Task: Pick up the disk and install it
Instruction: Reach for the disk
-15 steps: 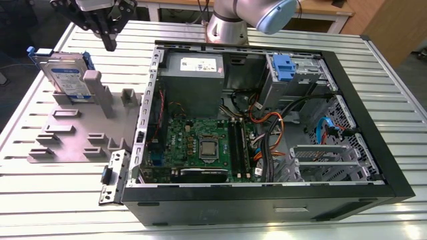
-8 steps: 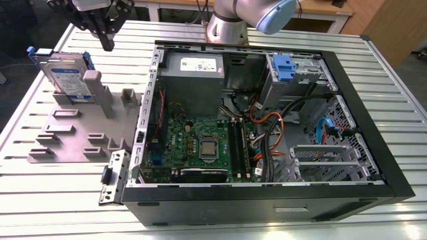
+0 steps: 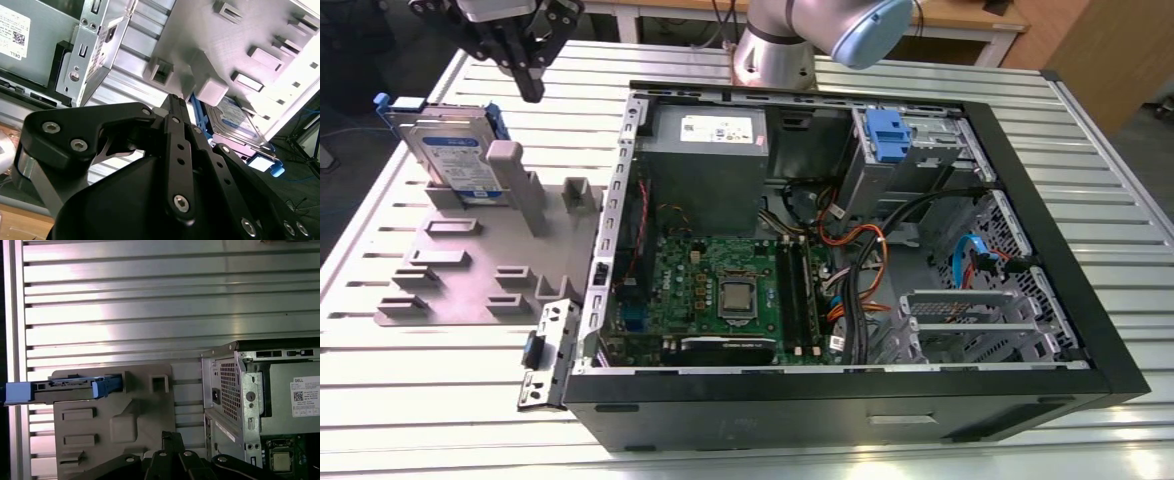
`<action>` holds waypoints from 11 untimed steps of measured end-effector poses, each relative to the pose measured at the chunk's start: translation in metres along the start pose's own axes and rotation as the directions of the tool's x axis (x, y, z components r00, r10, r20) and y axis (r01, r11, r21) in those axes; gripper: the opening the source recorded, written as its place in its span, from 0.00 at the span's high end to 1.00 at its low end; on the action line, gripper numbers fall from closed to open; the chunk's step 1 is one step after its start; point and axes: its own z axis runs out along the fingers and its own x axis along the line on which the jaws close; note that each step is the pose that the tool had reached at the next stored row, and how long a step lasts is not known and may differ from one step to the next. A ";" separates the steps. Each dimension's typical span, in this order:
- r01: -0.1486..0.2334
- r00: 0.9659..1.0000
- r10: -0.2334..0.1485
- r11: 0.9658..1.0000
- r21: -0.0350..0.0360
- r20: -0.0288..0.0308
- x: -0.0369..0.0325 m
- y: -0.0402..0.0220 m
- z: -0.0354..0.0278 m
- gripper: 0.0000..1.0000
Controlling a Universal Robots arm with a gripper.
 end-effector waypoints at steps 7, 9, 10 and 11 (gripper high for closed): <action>0.000 1.000 0.000 1.000 0.000 0.000 0.0034 -0.0003 0.0003 0.89; 0.000 1.000 0.000 1.000 0.000 0.000 0.0041 -0.0003 0.0003 0.89; 0.000 1.000 0.000 1.000 0.000 0.000 0.0043 -0.0003 0.0004 0.89; 0.000 1.000 0.000 1.000 0.000 -0.001 0.0045 -0.0003 0.0004 0.89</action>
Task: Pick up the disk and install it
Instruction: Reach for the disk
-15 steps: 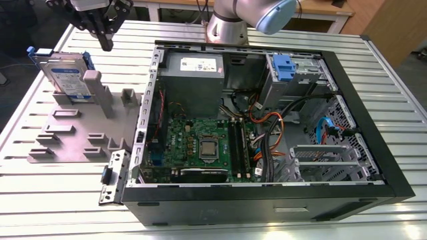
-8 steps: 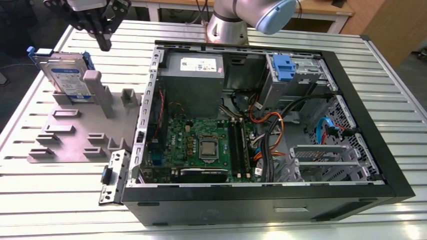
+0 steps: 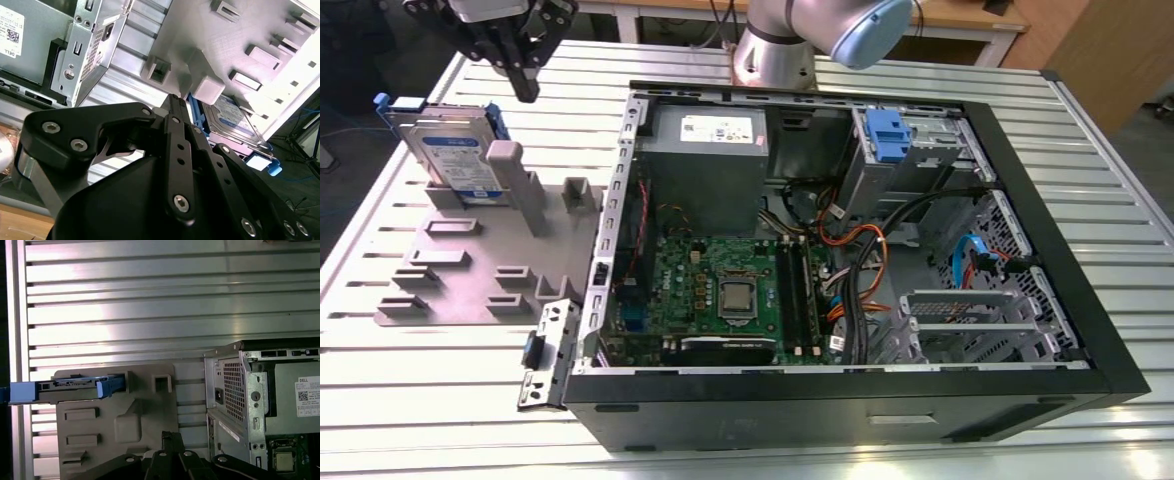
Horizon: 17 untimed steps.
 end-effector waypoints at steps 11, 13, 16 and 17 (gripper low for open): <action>0.000 1.000 0.000 1.000 0.000 -0.002 0.0102 0.0017 0.0006 0.89; 0.000 1.000 0.000 1.000 0.000 -0.002 0.0149 0.0039 0.0008 0.89; 0.000 1.000 0.000 1.000 -0.001 -0.006 0.0207 0.0070 0.0011 0.89; -0.001 1.000 0.000 1.000 -0.003 -0.009 0.0219 0.0080 0.0012 0.89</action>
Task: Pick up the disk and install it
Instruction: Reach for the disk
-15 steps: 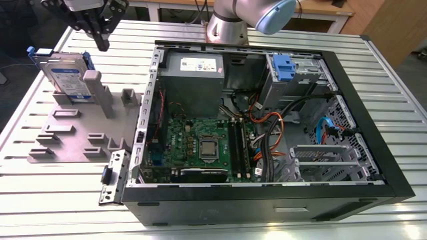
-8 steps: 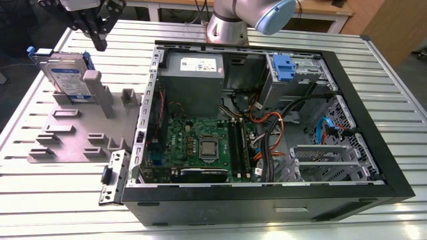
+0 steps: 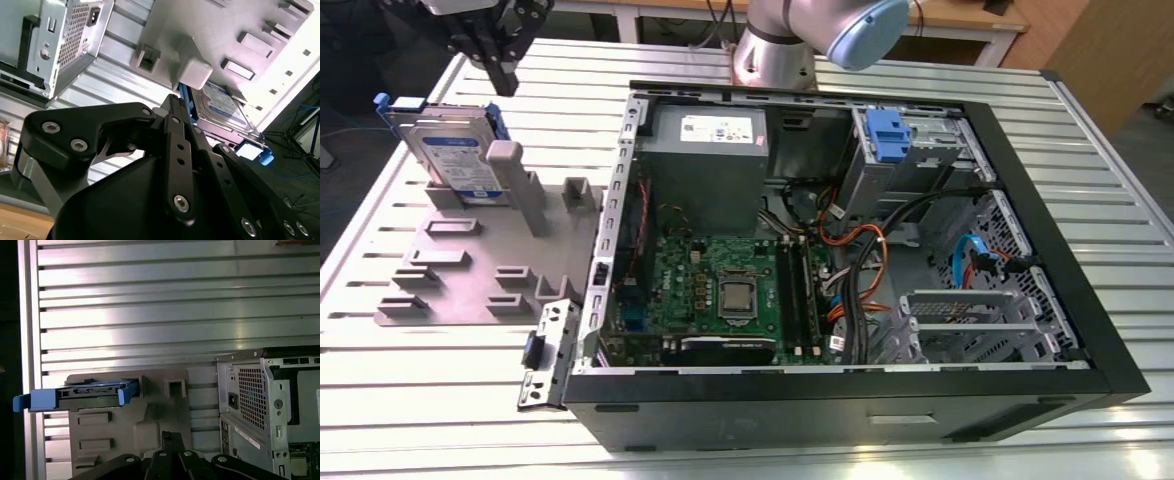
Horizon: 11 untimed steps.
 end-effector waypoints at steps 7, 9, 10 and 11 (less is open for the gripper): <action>0.005 1.000 -0.005 1.000 -0.003 -0.006 0.0074 0.0041 0.0007 0.89; 0.006 1.000 -0.006 1.000 -0.004 -0.006 0.0113 0.0044 0.0010 0.89; 0.007 1.000 -0.007 1.000 -0.004 -0.006 0.0132 0.0044 0.0011 0.89; 0.007 1.000 -0.007 1.000 -0.004 -0.006 0.0151 0.0043 0.0011 0.89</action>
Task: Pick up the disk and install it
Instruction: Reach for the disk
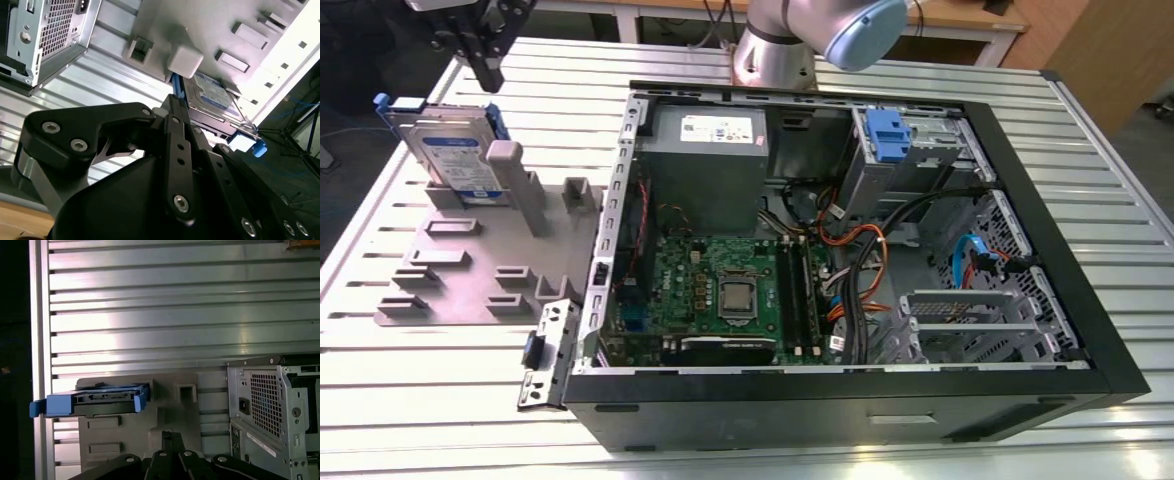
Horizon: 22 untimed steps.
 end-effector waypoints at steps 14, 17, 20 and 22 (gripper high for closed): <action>0.000 1.000 0.000 1.000 0.000 0.000 0.0058 -0.0003 0.0002 0.89; 0.000 1.000 0.000 1.000 0.000 0.000 0.0070 -0.0004 0.0002 0.89; 0.000 1.000 0.000 1.000 0.000 0.000 0.0089 -0.0005 0.0002 0.89; 0.000 1.000 0.000 1.000 0.000 0.000 0.0105 -0.0006 0.0002 0.89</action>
